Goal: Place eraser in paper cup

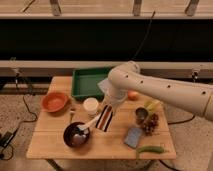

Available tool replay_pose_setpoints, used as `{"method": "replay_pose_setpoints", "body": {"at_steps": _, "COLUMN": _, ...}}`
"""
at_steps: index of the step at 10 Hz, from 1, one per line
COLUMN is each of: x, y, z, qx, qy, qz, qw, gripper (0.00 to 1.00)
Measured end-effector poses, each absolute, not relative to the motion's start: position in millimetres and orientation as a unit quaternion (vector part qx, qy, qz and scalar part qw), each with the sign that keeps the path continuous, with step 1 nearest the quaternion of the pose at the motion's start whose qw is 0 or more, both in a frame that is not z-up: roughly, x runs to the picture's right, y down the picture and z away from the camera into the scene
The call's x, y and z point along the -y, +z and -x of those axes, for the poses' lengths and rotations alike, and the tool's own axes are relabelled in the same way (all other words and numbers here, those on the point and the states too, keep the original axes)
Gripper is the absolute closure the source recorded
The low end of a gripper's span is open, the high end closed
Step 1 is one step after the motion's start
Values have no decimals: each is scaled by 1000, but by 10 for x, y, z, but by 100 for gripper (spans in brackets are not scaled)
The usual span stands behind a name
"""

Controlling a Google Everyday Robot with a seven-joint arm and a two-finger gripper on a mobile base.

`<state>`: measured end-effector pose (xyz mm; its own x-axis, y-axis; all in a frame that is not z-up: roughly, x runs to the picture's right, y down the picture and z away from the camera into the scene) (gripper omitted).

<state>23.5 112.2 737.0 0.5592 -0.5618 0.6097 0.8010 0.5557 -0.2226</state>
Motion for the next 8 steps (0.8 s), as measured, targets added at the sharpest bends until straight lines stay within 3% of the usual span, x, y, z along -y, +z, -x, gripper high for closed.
{"method": "replay_pose_setpoints", "body": {"at_steps": 3, "x": -1026, "y": 7419, "z": -470, "qx": 235, "qy": -382, "qz": 221, "qw": 866, "gripper": 100}}
{"method": "replay_pose_setpoints", "body": {"at_steps": 8, "x": -172, "y": 7751, "z": -654, "qx": 228, "qy": -380, "qz": 150, "qw": 884, "gripper": 100}}
